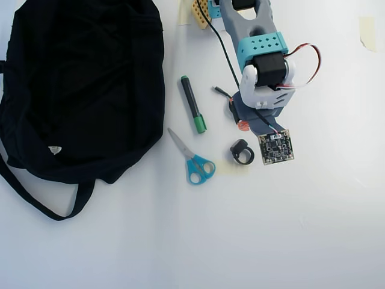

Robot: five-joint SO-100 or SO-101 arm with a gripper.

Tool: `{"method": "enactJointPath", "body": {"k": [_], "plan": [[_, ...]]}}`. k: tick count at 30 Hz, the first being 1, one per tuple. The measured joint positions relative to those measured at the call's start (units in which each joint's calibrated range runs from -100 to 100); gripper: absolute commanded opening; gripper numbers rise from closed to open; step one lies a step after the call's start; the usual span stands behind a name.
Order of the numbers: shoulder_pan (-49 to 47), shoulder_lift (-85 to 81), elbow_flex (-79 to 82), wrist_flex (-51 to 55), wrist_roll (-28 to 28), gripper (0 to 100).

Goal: Put the bike light into the black bag

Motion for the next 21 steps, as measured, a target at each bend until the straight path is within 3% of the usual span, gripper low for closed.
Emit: {"method": "enactJointPath", "body": {"k": [21], "plan": [[-3.7, 19.2, -16.5, 0.0, 0.0, 3]]}}
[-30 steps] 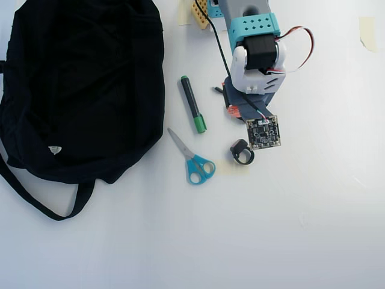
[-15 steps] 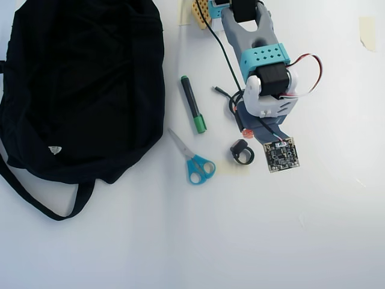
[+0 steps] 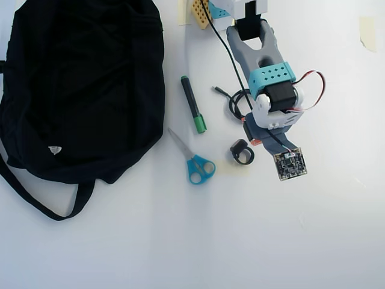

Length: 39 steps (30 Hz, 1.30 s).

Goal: Put the bike light into the black bag

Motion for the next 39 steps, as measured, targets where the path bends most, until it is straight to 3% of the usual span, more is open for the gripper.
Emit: {"method": "enactJointPath", "body": {"k": [19, 33, 39], "plan": [[0.3, 4.3, 0.0, -8.2, 0.1, 3], [0.6, 4.3, 0.0, -8.2, 0.1, 3], [0.8, 4.3, 0.0, -7.3, 0.1, 20]]}}
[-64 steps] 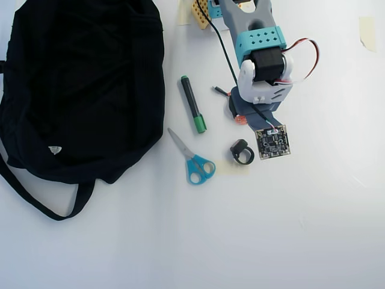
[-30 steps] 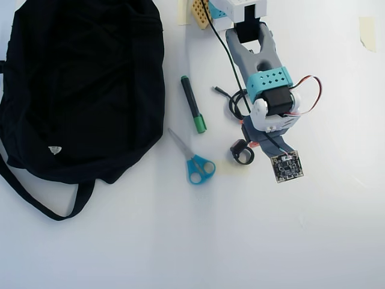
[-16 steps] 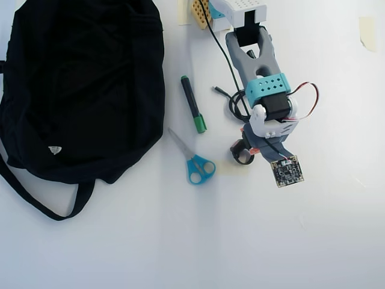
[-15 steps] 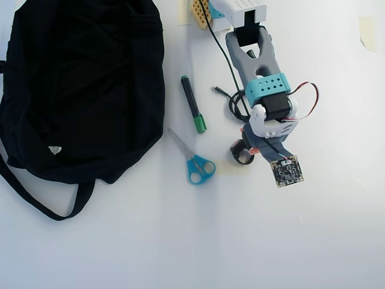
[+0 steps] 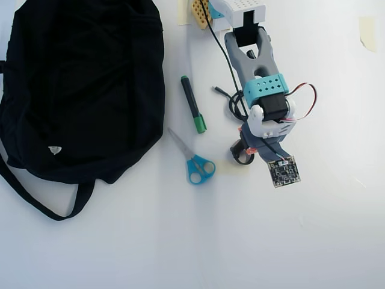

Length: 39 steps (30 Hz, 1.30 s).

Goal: Put the bike light into the black bag

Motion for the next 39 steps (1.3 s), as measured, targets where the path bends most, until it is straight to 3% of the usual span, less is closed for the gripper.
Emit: {"method": "enactJointPath", "body": {"k": [8, 39], "plan": [[0.1, 0.0, 0.0, 1.1, 0.0, 14], [0.2, -0.1, 2.8, 1.8, 0.2, 18]]}}
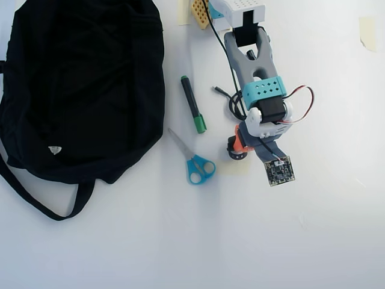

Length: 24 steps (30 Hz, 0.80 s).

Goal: Put the bike light into the black bag

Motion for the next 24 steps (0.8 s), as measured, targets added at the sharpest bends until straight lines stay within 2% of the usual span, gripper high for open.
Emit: {"method": "enactJointPath", "body": {"k": [24], "plan": [[0.0, -0.3, 3.4, -0.9, 0.2, 17]]}}
